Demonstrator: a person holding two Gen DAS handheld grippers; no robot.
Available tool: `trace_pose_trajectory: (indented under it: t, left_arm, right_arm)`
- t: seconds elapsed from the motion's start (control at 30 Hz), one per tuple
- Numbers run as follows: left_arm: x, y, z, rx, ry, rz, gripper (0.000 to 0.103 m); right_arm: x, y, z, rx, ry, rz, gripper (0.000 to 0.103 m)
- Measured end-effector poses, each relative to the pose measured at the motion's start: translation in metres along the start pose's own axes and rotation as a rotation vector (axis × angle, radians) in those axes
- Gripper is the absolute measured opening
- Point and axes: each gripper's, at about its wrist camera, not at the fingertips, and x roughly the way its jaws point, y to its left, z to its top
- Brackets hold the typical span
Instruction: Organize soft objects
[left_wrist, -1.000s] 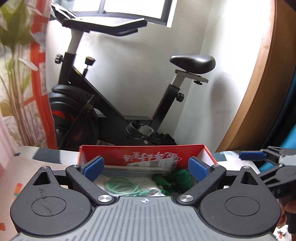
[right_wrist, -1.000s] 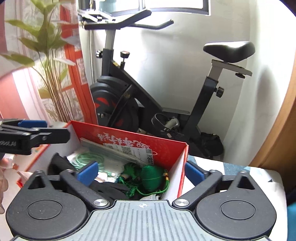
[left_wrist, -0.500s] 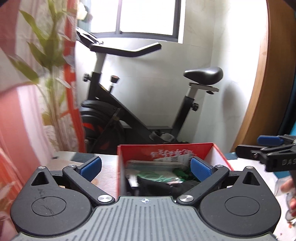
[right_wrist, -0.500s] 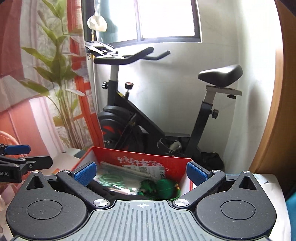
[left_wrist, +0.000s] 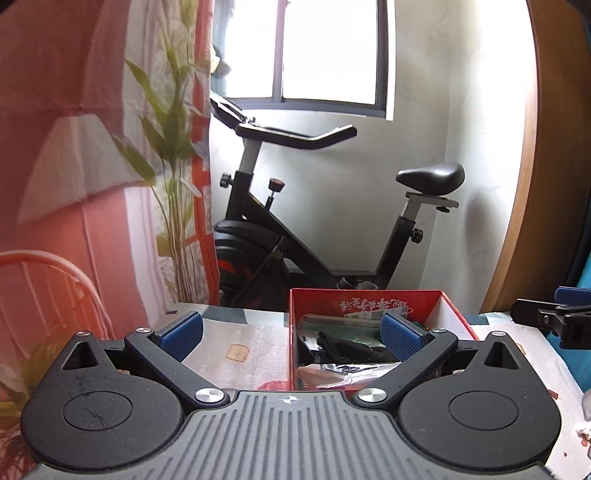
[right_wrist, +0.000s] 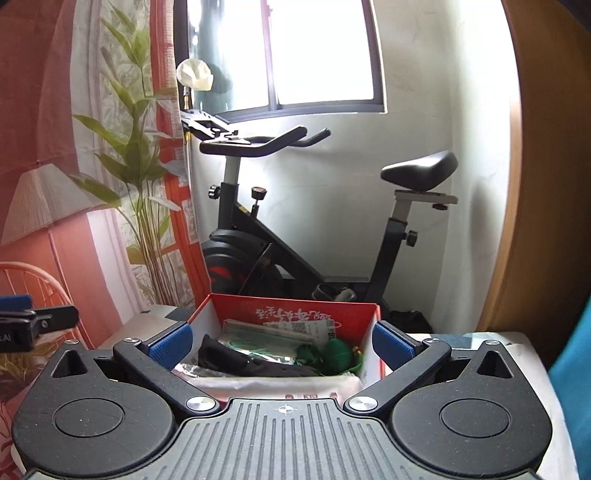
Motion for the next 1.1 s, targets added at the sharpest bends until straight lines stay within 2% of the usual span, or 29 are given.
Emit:
trace_pose_trajectory:
  t: [0.17,0.57,0.87,1.1]
  left_arm:
    - [-0.038,-0.003,-0.005,0.022,-0.024,0.011,0.103]
    - [-0.114,-0.009,-0.029,0.039,-0.098,0.024,0.103]
    - [-0.13,-0.01,-0.028,0.059,-0.124,0.056,0.103]
    - [-0.135,-0.013,-0.031,0.048,-0.121,0.046,0.103]
  right_arm:
    - [-0.04,0.011,-0.013,-0.02,-0.026,-0.043,0.103]
    - [-0.117,0.028,-0.04,0.006,-0.068,-0.069,0.103]
    - [-0.143,0.027,-0.048,0.023,-0.091,-0.078,0.103]
    - [-0.148,0.023,-0.048,0.033,-0.098,-0.09,0.103]
